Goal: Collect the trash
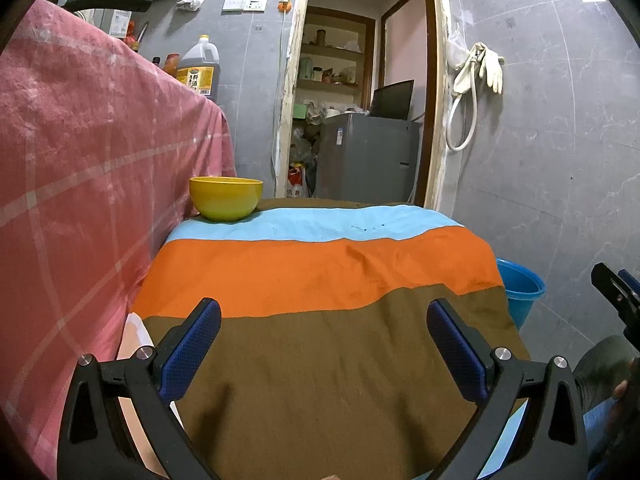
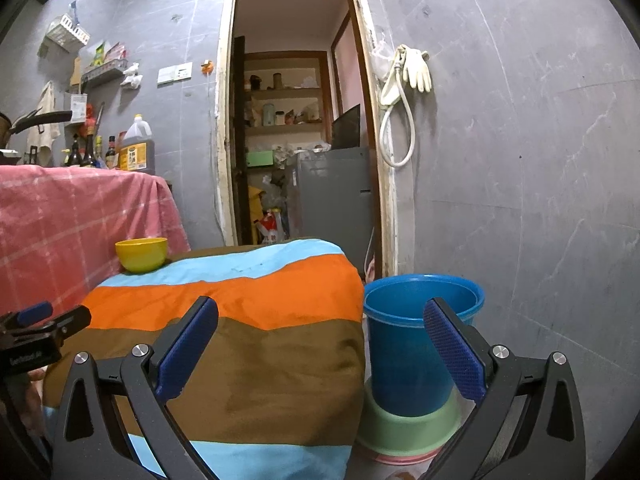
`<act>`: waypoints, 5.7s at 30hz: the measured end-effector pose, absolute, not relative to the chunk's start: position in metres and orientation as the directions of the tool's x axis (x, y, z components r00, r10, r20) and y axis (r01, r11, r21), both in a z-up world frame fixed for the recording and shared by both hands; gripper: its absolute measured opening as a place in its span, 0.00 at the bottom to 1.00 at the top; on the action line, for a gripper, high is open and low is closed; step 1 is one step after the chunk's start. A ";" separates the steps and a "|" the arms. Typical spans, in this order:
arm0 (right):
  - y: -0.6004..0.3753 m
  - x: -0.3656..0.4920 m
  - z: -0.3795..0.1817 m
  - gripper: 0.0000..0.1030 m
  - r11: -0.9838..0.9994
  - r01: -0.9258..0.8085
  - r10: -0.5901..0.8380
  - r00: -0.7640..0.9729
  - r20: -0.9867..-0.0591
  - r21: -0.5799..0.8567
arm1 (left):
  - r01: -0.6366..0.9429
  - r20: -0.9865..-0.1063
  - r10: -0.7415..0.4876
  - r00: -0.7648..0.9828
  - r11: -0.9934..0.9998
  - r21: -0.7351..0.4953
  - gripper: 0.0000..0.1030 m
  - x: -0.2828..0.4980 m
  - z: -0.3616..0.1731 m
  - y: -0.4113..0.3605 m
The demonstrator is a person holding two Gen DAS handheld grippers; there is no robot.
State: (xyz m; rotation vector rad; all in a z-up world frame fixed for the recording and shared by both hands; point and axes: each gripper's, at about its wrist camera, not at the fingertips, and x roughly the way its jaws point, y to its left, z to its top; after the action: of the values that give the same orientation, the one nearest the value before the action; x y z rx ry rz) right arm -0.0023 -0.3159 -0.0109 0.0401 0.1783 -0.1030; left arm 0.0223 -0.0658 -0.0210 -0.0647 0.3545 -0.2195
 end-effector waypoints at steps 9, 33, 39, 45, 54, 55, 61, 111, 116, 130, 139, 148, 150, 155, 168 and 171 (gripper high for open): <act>-0.315 -0.002 -0.012 1.00 0.995 0.099 -0.093 0.979 -0.179 0.021 | 0.202 -0.334 -0.224 0.915 0.974 -0.101 0.98 0.022 -0.022 -0.065; -0.313 -0.002 -0.011 1.00 0.995 0.099 -0.093 0.979 -0.179 0.023 | 0.203 -0.335 -0.226 0.915 0.974 -0.101 0.98 0.022 -0.022 -0.065; -0.313 -0.002 -0.011 1.00 0.995 0.099 -0.093 0.979 -0.179 0.023 | 0.203 -0.334 -0.226 0.915 0.974 -0.101 0.98 0.022 -0.023 -0.065; -0.312 -0.001 -0.012 1.00 0.995 0.100 -0.094 0.979 -0.180 0.024 | 0.204 -0.334 -0.226 0.915 0.974 -0.101 0.98 0.022 -0.023 -0.066; -0.311 -0.002 -0.012 1.00 0.995 0.100 -0.094 0.979 -0.180 0.024 | 0.201 -0.334 -0.224 0.916 0.974 -0.101 0.98 0.021 -0.023 -0.067; -0.312 -0.002 -0.012 1.00 0.995 0.100 -0.094 0.979 -0.179 0.024 | 0.202 -0.334 -0.224 0.915 0.974 -0.101 0.98 0.021 -0.023 -0.067; -0.311 -0.001 -0.012 1.00 0.995 0.100 -0.094 0.979 -0.180 0.024 | 0.202 -0.334 -0.224 0.916 0.974 -0.100 0.98 0.021 -0.023 -0.067; -0.311 -0.002 -0.012 1.00 0.995 0.101 -0.094 0.979 -0.180 0.027 | 0.200 -0.337 -0.223 0.914 0.974 -0.103 0.98 0.022 -0.026 -0.065; -0.311 -0.002 -0.012 1.00 0.995 0.101 -0.094 0.979 -0.179 0.028 | 0.202 -0.337 -0.225 0.914 0.974 -0.103 0.98 0.022 -0.026 -0.064; -0.311 -0.002 -0.011 1.00 0.994 0.102 -0.094 0.979 -0.181 0.031 | 0.198 -0.336 -0.221 0.915 0.975 -0.101 0.98 0.022 -0.027 -0.065; -0.306 -0.002 -0.010 1.00 0.994 0.103 -0.095 0.979 -0.182 0.035 | 0.191 -0.336 -0.216 0.917 0.976 -0.105 0.98 0.020 -0.028 -0.069; -0.301 -0.003 -0.010 1.00 0.994 0.105 -0.096 0.978 -0.184 0.036 | 0.184 -0.335 -0.209 0.919 0.977 -0.106 0.98 0.019 -0.028 -0.071; -0.299 -0.003 -0.010 1.00 0.994 0.104 -0.096 0.978 -0.185 0.036 | 0.181 -0.335 -0.207 0.919 0.978 -0.106 0.98 0.020 -0.026 -0.071; -0.300 -0.003 -0.010 1.00 0.994 0.105 -0.096 0.978 -0.184 0.037 | 0.170 -0.335 -0.201 0.921 0.978 -0.121 0.98 0.019 -0.026 -0.071; -0.299 -0.003 -0.011 1.00 0.994 0.105 -0.096 0.977 -0.188 0.038 | 0.153 -0.343 -0.184 0.921 0.981 -0.117 0.98 0.019 -0.026 -0.072; -0.298 -0.003 -0.011 1.00 0.994 0.106 -0.097 0.977 -0.188 0.040 | 0.152 -0.345 -0.184 0.921 0.982 -0.116 0.98 0.019 -0.027 -0.072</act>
State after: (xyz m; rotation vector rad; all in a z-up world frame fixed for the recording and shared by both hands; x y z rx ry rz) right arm -0.0033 -0.2981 -0.0111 0.0495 0.1873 -0.1021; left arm 0.0194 -0.0717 -0.0266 -0.0874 0.3621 -0.1728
